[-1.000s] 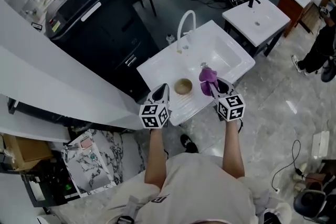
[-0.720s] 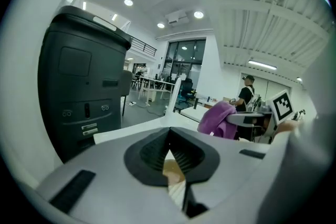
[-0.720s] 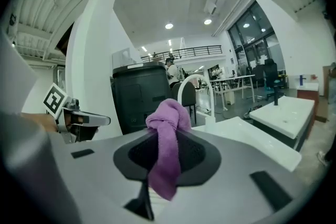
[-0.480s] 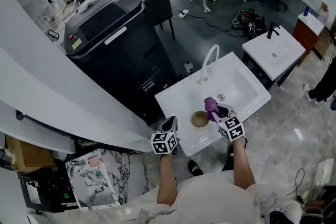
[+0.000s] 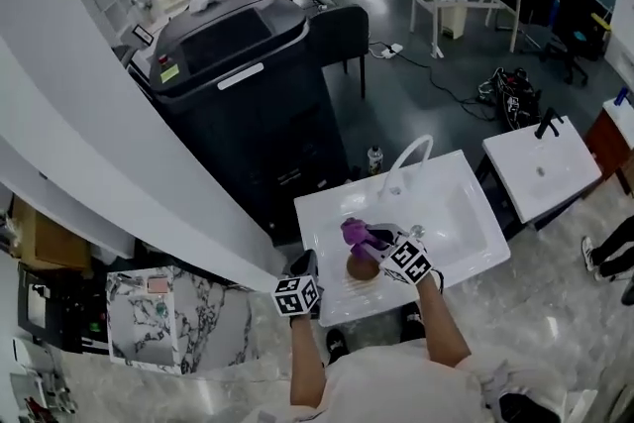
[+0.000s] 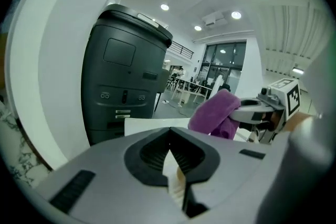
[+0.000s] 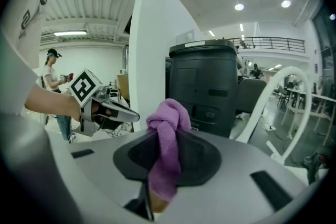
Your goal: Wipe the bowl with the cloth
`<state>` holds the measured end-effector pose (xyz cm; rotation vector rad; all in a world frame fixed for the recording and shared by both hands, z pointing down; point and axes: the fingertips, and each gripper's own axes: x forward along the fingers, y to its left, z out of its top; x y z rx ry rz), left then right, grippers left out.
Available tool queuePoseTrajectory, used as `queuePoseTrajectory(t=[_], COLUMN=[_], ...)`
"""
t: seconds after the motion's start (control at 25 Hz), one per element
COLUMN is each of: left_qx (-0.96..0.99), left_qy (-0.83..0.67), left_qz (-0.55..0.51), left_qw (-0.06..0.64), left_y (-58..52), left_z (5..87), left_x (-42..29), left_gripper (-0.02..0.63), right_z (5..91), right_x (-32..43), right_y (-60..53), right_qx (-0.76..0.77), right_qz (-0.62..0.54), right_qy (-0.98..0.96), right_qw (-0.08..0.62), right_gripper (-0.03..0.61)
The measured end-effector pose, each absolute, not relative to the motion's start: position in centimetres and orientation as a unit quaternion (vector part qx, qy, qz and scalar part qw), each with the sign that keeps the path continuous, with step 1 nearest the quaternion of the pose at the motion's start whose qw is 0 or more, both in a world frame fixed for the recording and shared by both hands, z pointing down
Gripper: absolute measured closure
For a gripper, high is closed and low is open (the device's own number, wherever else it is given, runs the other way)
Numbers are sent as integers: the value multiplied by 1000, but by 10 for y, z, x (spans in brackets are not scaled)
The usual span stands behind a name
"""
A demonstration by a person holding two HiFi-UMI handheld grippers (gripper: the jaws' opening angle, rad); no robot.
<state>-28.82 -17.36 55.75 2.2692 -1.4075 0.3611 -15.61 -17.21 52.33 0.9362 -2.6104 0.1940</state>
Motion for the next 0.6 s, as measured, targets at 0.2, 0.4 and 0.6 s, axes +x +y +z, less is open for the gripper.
queuePoseTrajectory(t=[0.2,0.4,0.6], left_qx=[801,778,760], left_qy=[-533,-550,-563], left_qz=[150,165,166], left_qw=[226,254,279], left_y=[-167,-153,-156], left_z=[566,586,600], left_x=[-293,-288,-284], left_gripper=[607,606,605], right_z=[530,536,534], right_x=[-175,-169,-154], right_y=[-181,-172,-183], right_qx=[274,241,219], right_qz=[60,67,55], right_qy=[-943,-952,-958], right_qw=[179,176,177], right_gripper=[508,508,508])
